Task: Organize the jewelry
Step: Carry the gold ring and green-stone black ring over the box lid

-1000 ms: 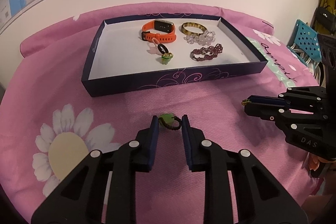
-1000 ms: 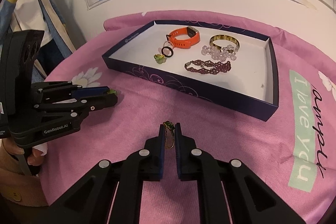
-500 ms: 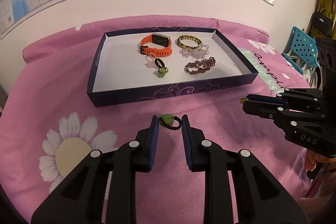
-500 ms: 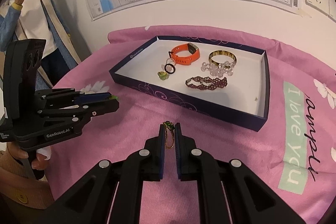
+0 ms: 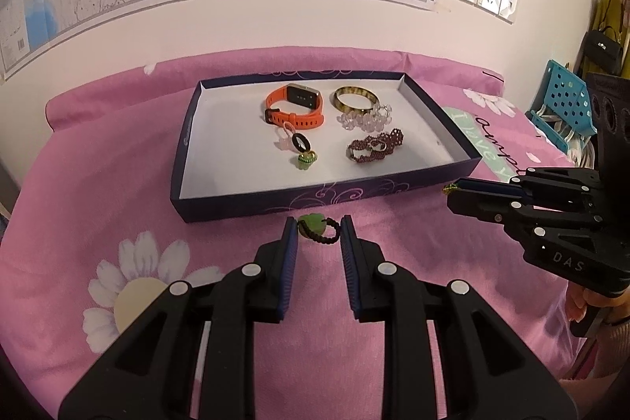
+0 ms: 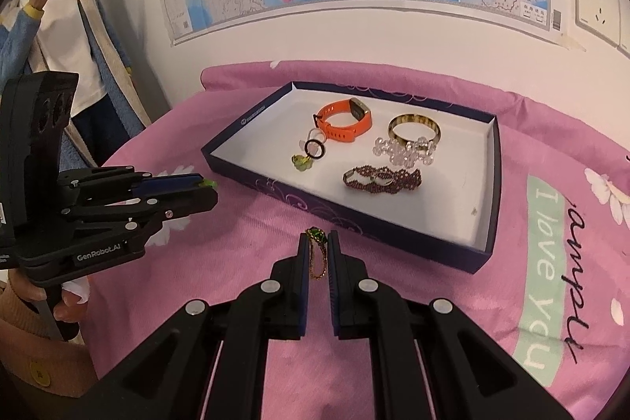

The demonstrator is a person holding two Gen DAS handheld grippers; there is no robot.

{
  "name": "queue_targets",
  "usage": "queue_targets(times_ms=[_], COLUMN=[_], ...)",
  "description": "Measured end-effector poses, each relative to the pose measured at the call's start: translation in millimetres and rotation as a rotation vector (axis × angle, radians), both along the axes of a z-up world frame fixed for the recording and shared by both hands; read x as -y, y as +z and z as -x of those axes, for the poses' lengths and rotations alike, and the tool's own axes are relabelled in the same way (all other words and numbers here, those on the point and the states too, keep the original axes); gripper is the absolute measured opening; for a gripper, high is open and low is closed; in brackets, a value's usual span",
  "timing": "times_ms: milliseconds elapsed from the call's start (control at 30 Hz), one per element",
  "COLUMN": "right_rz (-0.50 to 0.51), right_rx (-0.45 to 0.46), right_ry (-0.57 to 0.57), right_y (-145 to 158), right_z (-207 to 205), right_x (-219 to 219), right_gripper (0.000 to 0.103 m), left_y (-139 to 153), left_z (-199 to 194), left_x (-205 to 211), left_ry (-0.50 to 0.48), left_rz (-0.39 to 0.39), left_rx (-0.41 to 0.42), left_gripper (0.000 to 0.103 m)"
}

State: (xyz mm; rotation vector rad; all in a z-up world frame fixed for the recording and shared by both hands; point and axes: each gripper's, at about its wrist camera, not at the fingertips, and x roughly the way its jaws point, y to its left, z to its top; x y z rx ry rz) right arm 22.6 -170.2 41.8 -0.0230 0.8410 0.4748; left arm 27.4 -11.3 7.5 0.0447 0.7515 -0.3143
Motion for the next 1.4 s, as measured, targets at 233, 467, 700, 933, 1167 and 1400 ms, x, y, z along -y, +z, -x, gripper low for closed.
queue_targets(times_ms=[233, 467, 700, 933, 1167, 1400], right_rz=[0.008, 0.014, 0.018, 0.021, 0.031, 0.041], right_rx=[0.016, 0.022, 0.033, 0.036, 0.035, 0.028], right_ry=[-0.011, -0.014, -0.018, -0.024, -0.023, -0.025], right_y=[4, 6, 9, 9, 9, 7], right_z=[-9, -16, -23, -33, -45, -55], right_x=[4, 5, 6, 7, 6, 4], right_gripper=[0.007, 0.007, 0.007, 0.007, 0.007, 0.007], left_y=[6, 9, 12, 13, 12, 11], left_z=[-6, -14, -20, -29, -43, -51], left_x=[-1, 1, 2, 3, 0, 3], left_ry=[0.008, 0.011, 0.013, 0.024, 0.037, 0.038], left_rz=[0.002, 0.002, 0.000, -0.003, 0.001, -0.007], left_rx=[0.019, 0.029, 0.035, 0.042, 0.037, 0.038], left_gripper=[0.023, 0.023, 0.023, 0.023, 0.023, 0.023])
